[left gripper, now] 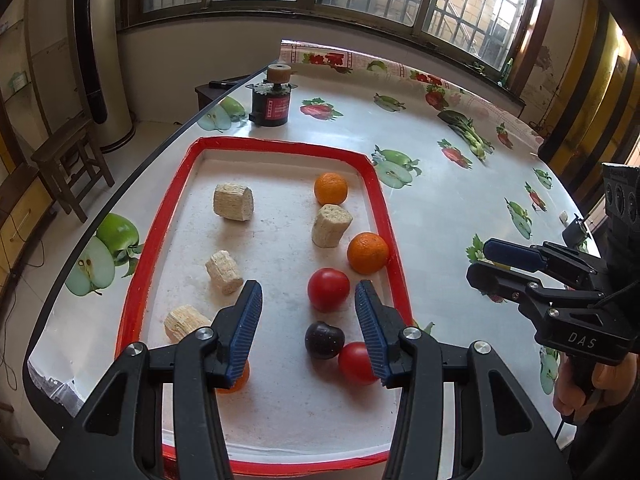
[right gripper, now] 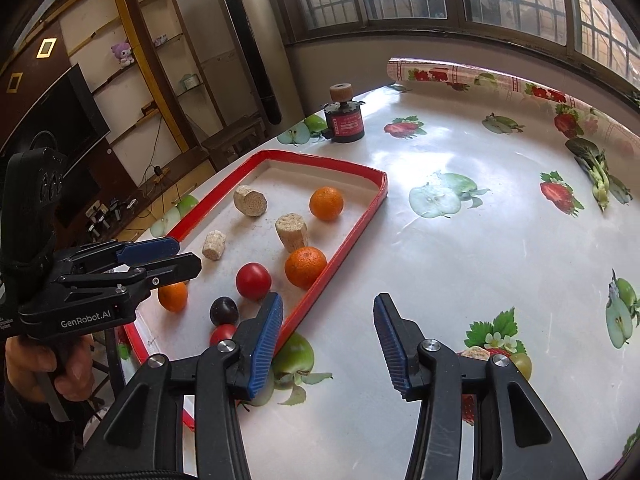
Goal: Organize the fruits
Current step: 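Move both open tools back to the last items on the cloth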
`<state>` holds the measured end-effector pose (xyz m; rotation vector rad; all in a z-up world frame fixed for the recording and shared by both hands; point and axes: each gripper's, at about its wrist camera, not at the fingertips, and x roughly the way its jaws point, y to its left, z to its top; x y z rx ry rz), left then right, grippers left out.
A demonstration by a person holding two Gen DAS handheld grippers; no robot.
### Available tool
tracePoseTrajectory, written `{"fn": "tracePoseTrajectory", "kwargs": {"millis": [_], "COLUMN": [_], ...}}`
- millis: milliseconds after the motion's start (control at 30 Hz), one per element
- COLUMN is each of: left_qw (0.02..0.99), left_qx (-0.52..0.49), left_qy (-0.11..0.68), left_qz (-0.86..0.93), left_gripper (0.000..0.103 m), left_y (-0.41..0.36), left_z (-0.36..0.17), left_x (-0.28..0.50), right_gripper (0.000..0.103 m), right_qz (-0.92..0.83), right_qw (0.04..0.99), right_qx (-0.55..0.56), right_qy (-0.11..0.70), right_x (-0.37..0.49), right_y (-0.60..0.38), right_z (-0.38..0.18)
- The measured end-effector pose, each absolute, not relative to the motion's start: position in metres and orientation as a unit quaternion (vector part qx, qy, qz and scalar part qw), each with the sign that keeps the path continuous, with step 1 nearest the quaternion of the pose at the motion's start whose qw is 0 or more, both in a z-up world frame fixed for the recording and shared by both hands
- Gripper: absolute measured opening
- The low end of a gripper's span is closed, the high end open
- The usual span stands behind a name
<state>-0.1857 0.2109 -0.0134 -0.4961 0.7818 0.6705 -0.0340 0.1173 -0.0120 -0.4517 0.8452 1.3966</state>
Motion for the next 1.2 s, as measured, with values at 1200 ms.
{"fn": "tracePoseTrajectory", "kwargs": {"millis": [1200], "left_qw": [0.868], "left_qx": [-0.195], "left_qy": [0.394], "left_qz": [0.233], "left_gripper": [0.046], "left_y": [0.132], "left_z": [-0.009], "left_x": [-0.105], "right_gripper": [0.051], "right_qz": [0.536], "right_qw": [0.731], "right_qx": [-0.162], "right_qy": [0.389], "right_x": [0.049], "right_y": [-0.003], "right_z": [-0.009]}}
